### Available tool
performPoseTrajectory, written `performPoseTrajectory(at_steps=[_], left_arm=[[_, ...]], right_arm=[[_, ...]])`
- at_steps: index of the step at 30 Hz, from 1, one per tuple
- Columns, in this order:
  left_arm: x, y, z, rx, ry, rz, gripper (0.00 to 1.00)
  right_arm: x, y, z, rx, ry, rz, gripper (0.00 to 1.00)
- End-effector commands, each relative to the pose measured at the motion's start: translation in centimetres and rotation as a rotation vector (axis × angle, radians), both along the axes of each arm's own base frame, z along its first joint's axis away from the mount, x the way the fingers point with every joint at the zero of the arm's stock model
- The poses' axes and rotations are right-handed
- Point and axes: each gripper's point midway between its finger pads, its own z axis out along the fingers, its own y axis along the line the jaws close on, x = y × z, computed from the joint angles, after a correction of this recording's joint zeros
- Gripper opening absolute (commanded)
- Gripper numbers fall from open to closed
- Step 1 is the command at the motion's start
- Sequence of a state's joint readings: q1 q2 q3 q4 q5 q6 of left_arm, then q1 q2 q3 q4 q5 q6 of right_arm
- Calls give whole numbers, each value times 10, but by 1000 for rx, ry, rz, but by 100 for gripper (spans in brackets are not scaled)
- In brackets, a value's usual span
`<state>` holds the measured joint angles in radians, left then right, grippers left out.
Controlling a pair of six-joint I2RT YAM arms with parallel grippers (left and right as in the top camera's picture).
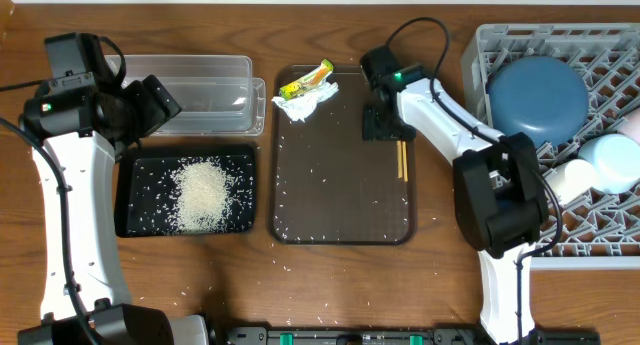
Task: Sort waste into correct bins and load items into the dishwasher rack
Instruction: 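Lower the right gripper and grasp one wooden chopstick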
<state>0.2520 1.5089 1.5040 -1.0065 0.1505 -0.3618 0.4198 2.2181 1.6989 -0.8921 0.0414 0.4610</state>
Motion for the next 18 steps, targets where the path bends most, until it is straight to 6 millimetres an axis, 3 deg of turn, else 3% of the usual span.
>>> performPoseTrajectory(at_steps=[1, 11, 18], left_arm=[[2, 3, 7, 12, -17, 0, 92], [2, 3, 8, 12, -17, 0, 92], [2, 3, 8, 12, -17, 0, 92]], right_arm=[[1, -3, -4, -30, -5, -17, 56], [4, -6, -4, -30, -16, -25, 58], [13, -21, -3, -25, -25, -63, 61]])
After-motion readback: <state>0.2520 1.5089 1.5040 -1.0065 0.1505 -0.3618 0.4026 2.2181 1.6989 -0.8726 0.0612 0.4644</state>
